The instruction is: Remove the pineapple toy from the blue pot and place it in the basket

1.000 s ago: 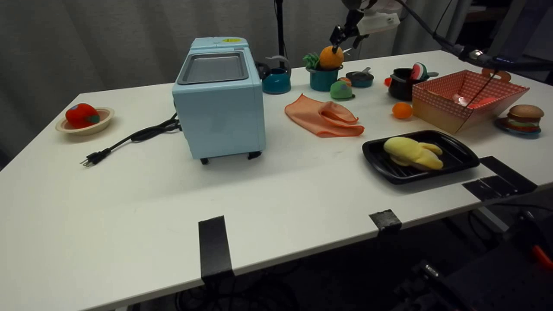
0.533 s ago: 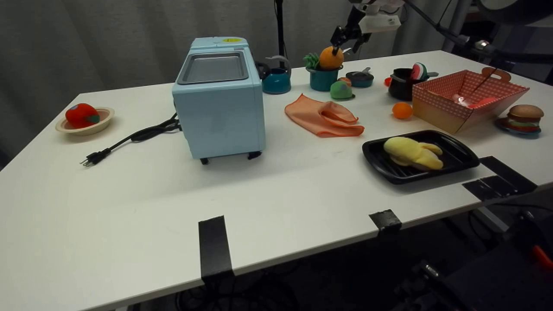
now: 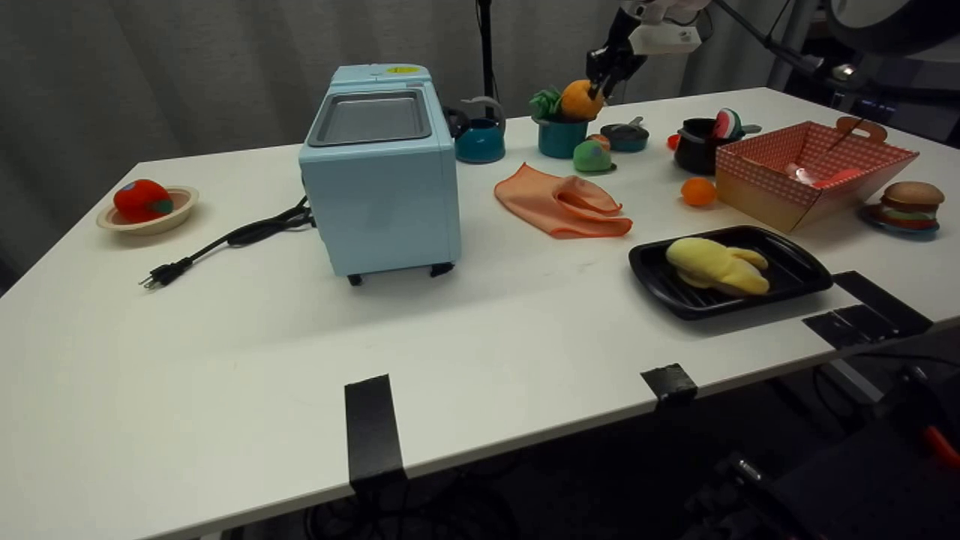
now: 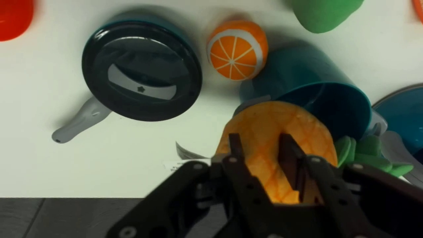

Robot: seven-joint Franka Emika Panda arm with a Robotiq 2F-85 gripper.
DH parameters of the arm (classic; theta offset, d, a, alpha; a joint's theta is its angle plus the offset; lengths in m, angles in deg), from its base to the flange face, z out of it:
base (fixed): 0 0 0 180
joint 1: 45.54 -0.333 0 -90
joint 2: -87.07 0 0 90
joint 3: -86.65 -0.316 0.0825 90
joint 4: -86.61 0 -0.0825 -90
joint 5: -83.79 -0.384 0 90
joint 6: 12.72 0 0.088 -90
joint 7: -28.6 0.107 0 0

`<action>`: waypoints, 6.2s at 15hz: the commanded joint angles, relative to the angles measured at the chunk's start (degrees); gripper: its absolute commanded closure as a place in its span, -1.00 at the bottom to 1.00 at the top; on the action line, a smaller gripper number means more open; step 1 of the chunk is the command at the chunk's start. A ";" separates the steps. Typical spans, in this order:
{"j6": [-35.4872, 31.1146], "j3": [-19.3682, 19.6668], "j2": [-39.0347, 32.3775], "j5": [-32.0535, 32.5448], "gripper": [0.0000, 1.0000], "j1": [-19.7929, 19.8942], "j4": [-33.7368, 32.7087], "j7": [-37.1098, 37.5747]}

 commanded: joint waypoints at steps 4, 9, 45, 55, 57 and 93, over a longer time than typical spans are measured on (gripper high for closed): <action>1.04 -1.85 -2.00 -0.93 1.00 2.05 -3.91 -2.09; 0.41 -2.11 -2.16 -1.06 0.98 2.84 -4.08 -2.04; 43.50 3.83 18.17 -0.07 0.98 5.27 -3.99 1.07; 55.44 9.48 16.34 6.66 0.98 5.99 -5.78 -1.50; 57.49 10.40 16.45 8.33 0.98 6.21 -5.47 -2.09; 52.81 12.72 16.36 12.78 -1.00 9.56 -4.85 -2.15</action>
